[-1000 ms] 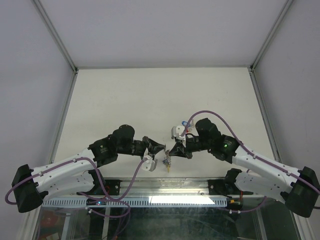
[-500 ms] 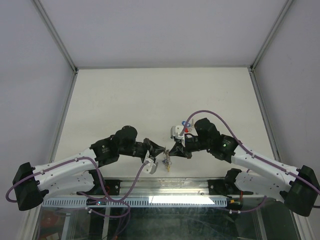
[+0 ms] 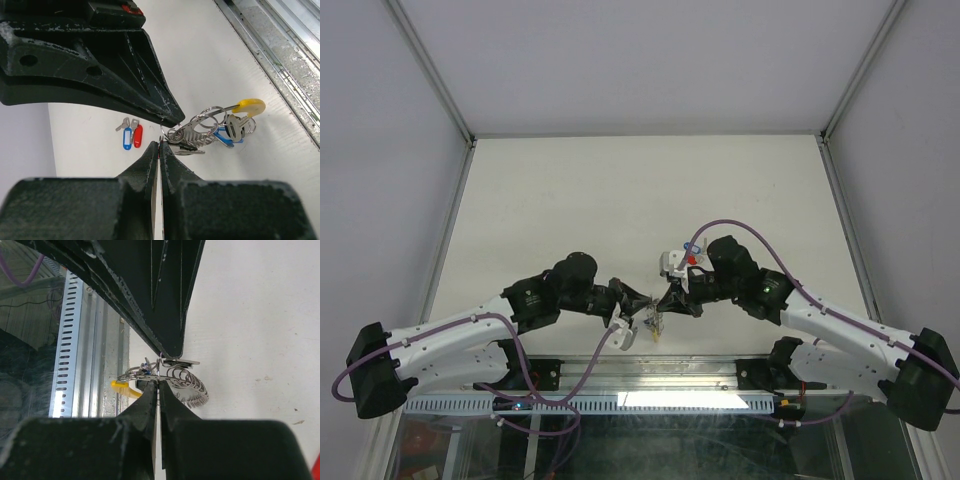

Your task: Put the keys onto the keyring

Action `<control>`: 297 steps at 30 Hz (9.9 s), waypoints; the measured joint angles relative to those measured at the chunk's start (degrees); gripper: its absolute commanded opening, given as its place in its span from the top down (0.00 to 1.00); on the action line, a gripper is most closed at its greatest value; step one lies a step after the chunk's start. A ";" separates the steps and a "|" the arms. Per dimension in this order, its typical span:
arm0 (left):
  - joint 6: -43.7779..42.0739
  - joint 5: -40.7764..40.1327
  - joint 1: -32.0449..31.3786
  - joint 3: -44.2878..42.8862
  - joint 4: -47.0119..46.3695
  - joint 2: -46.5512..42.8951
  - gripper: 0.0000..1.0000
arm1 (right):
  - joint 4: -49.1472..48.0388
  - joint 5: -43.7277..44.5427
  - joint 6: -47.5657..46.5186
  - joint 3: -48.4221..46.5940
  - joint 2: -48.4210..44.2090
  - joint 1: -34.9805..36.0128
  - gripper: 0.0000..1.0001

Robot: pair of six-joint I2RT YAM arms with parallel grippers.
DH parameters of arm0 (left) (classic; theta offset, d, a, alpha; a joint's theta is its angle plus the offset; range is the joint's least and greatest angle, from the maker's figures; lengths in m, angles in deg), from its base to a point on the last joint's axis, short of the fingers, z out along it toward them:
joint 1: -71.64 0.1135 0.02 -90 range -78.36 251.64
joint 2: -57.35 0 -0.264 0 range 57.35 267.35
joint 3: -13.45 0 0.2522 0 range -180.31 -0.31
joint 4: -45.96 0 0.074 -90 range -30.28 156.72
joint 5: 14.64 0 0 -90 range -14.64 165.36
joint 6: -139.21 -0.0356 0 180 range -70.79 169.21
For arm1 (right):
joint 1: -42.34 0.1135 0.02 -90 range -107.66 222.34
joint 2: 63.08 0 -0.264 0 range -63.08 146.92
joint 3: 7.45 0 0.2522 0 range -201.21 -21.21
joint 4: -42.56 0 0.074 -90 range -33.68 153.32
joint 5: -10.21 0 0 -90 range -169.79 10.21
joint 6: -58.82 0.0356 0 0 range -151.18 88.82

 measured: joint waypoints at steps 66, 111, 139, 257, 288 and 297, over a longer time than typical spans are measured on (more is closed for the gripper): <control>-0.94 -4.39 -2.21 -0.20 2.43 1.07 1.00 | -7.15 5.22 6.14 5.95 -5.86 -0.11 1.00; 31.85 -10.54 -2.23 9.79 -20.33 -5.16 0.79 | -26.03 11.28 14.58 16.96 -13.20 -0.22 1.00; 47.74 -13.16 -2.23 18.38 -45.57 -0.81 0.77 | -31.56 10.88 14.80 19.61 -15.89 -0.22 1.00; 31.34 -11.80 -2.56 10.10 -22.60 0.04 0.84 | -13.14 5.77 0.61 8.68 -9.42 -0.44 1.00; 31.32 -11.96 -2.56 10.05 -21.99 1.70 1.00 | -22.71 7.50 8.02 15.15 -13.53 -0.44 1.00; 31.41 -11.89 -2.54 9.97 -22.05 2.12 1.00 | -33.59 8.41 13.20 19.87 -13.38 -0.44 1.00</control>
